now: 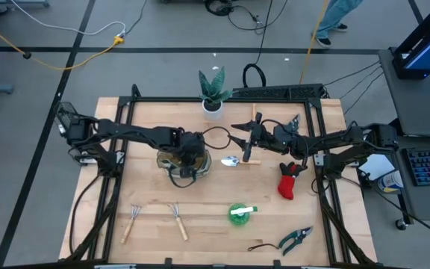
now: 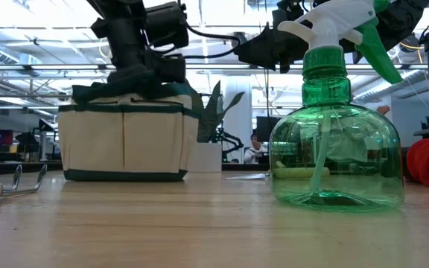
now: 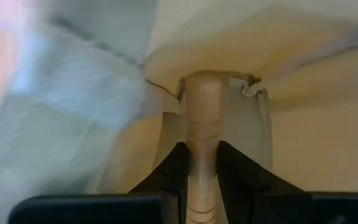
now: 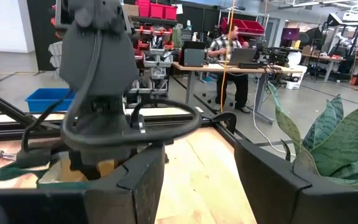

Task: Pick & Place Garden tools in Gardening bag
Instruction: Put the top left brown trowel into the white gardening bag, then put the top brown trowel into the white gardening bag

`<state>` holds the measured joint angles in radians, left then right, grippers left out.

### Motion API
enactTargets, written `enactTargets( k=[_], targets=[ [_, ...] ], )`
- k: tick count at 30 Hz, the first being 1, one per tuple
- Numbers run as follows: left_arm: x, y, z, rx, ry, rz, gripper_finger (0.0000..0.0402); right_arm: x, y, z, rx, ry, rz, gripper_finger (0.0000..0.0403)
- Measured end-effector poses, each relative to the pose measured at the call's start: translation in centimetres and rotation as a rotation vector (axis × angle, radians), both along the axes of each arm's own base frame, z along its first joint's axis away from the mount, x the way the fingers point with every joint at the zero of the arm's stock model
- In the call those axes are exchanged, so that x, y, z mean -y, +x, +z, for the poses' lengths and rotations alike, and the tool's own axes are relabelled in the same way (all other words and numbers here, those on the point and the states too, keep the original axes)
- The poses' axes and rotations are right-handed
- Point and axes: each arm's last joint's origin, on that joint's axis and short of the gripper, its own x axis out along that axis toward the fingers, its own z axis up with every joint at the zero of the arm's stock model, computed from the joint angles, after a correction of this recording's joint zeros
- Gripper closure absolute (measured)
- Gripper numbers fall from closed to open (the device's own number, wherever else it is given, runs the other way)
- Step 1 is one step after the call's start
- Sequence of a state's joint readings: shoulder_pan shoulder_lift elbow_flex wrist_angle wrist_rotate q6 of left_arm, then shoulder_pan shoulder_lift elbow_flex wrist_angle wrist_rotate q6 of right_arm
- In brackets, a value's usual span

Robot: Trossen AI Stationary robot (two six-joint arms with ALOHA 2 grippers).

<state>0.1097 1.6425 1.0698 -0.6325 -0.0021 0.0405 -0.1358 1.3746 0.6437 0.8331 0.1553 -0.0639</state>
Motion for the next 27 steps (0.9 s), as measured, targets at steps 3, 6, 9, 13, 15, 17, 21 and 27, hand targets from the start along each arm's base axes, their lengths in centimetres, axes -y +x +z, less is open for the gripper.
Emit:
enactTargets(
  k=[3, 6, 9, 13, 15, 17, 21, 27],
  targets=[
    [-0.02, 0.16, -0.51, -0.017, -0.001, -0.002, 0.0339, 0.01, 0.0, -0.01, -0.001, 0.0, -0.001, 0.0211],
    [-0.04, 0.29, -0.91, -0.029, -0.001, -0.002, 0.0339, 0.01, 0.0, -0.01, -0.001, 0.0, -0.001, 0.0211],
    [-0.05, 0.34, -1.08, -0.034, -0.001, -0.003, 0.032, 0.01, 0.0, -0.01, -0.001, 0.0, -0.001, 0.0211],
    [-0.06, 0.34, -1.09, -0.036, 0.006, -0.02, 0.0298, 0.01, 0.0, -0.01, -0.001, 0.0, -0.001, 0.0211],
    [-0.06, 0.34, -1.09, -0.035, 0.008, -0.024, 0.0299, 0.01, 0.0, -0.01, -0.001, 0.0, -0.001, 0.0211],
    [-0.07, 0.34, -1.09, -0.036, 0.012, -0.023, 0.0306, 0.01, 0.0, -0.01, -0.001, 0.0, -0.001, 0.0211],
    [-0.07, 0.34, -1.1, -0.036, 0.012, -0.023, 0.0322, 0.0, 0.0, -0.01, -0.001, 0.0, 0.0, 0.0211],
    [-0.07, 0.34, -1.09, -0.035, 0.012, -0.023, 0.0319, 0.0, 0.0, -0.01, -0.001, 0.0, 0.0, 0.0211]
  ],
)
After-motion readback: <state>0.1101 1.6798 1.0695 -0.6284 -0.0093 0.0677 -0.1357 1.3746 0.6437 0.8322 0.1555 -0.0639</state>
